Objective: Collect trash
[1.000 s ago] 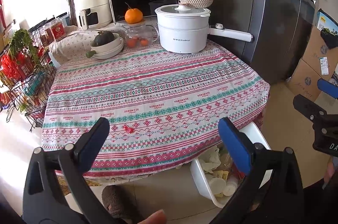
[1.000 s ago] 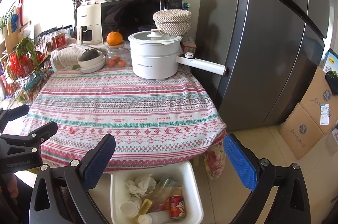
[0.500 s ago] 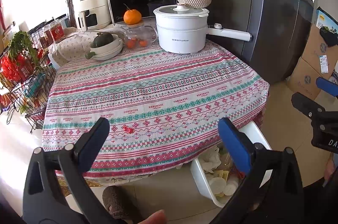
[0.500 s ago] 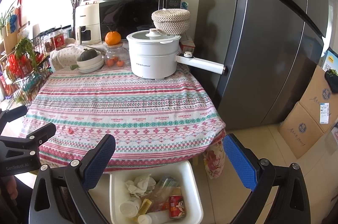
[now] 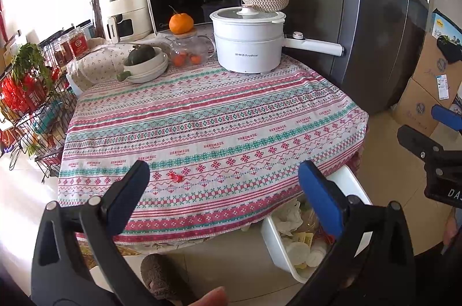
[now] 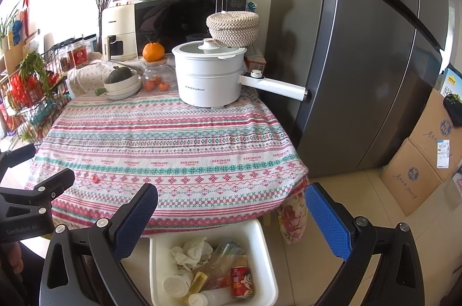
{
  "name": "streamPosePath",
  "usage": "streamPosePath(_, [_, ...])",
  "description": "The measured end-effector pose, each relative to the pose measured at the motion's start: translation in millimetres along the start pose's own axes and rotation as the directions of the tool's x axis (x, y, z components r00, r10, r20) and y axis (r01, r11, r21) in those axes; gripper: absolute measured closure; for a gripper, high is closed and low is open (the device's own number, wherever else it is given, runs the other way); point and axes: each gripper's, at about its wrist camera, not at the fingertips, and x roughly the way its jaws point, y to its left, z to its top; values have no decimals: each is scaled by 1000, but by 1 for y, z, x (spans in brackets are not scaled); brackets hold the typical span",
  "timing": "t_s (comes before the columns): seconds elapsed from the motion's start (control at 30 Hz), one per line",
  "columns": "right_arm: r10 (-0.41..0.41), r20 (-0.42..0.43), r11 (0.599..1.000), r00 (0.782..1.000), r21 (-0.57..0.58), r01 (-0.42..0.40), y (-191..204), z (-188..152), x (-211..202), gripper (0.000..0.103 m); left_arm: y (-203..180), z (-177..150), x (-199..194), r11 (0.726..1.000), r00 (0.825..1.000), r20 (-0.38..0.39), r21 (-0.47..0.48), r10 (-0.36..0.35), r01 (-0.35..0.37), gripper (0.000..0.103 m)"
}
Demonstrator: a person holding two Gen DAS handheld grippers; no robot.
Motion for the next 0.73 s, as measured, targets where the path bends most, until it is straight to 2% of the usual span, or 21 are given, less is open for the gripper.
streamPosePath(0.57, [-2, -2, 1000, 1000, -2, 2, 0, -1, 2, 0, 2, -3, 3, 1000, 1000, -12, 10, 0, 0, 1])
streamPosePath(0.73, [13, -3, 1000, 1000, -10, -13, 2, -1, 3, 0, 14, 7, 4, 1000, 999, -23, -6, -28, 28, 1])
